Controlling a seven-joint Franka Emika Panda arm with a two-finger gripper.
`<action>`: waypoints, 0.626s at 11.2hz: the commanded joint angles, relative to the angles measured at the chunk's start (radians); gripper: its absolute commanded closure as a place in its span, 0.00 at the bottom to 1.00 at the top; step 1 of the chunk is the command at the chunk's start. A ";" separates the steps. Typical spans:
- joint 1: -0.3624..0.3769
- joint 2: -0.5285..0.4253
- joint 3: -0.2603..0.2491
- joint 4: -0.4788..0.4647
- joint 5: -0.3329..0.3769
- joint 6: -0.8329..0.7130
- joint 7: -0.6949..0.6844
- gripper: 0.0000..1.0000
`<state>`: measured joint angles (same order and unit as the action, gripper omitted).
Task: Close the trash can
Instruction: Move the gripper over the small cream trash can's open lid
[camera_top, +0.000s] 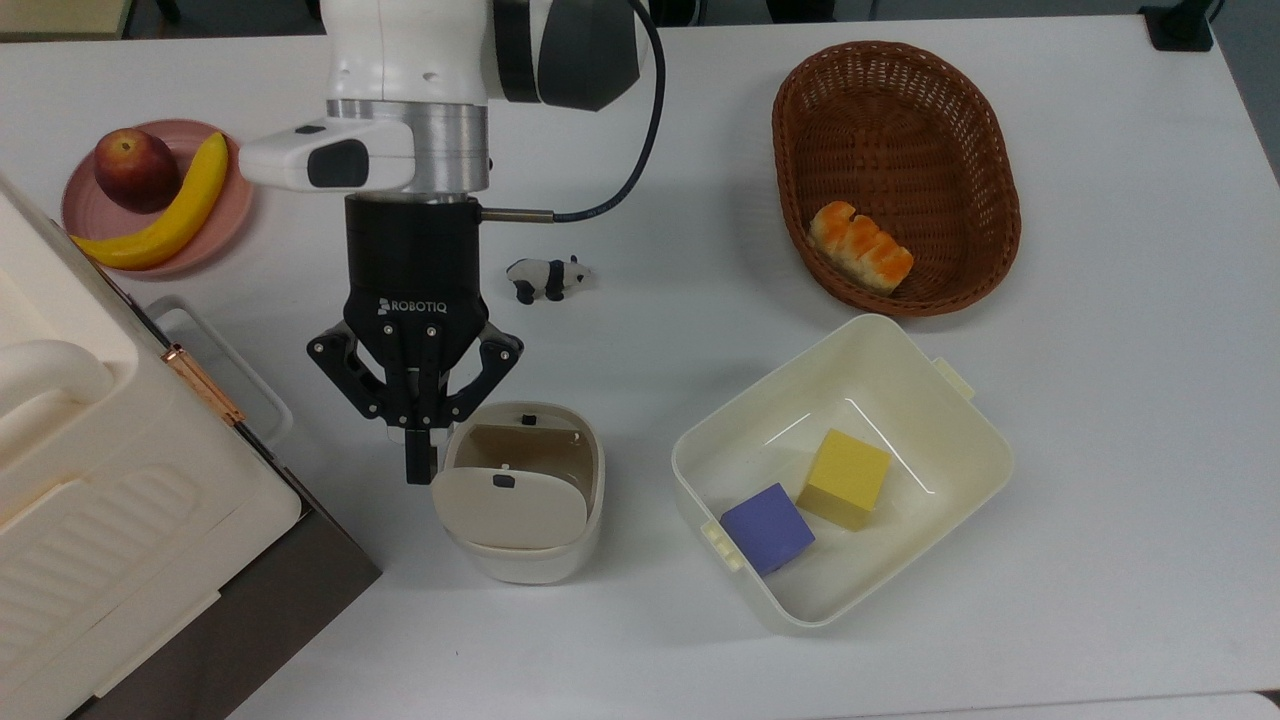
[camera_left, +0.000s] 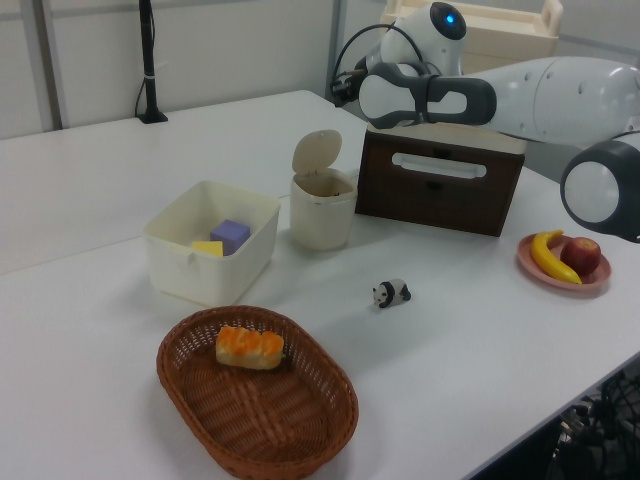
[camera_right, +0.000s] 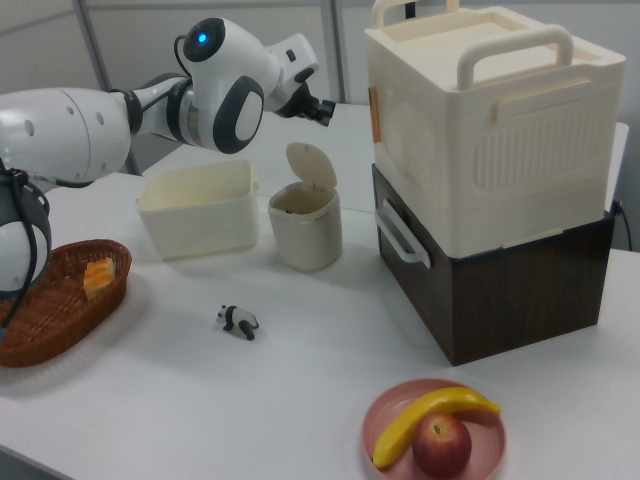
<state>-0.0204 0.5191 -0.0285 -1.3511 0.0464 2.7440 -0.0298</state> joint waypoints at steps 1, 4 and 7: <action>0.011 0.027 -0.004 0.027 0.013 0.014 -0.025 1.00; 0.014 0.029 -0.002 0.027 0.010 0.014 -0.025 1.00; 0.028 0.039 -0.002 0.023 -0.011 0.014 -0.025 1.00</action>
<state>-0.0044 0.5421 -0.0259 -1.3406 0.0463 2.7440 -0.0318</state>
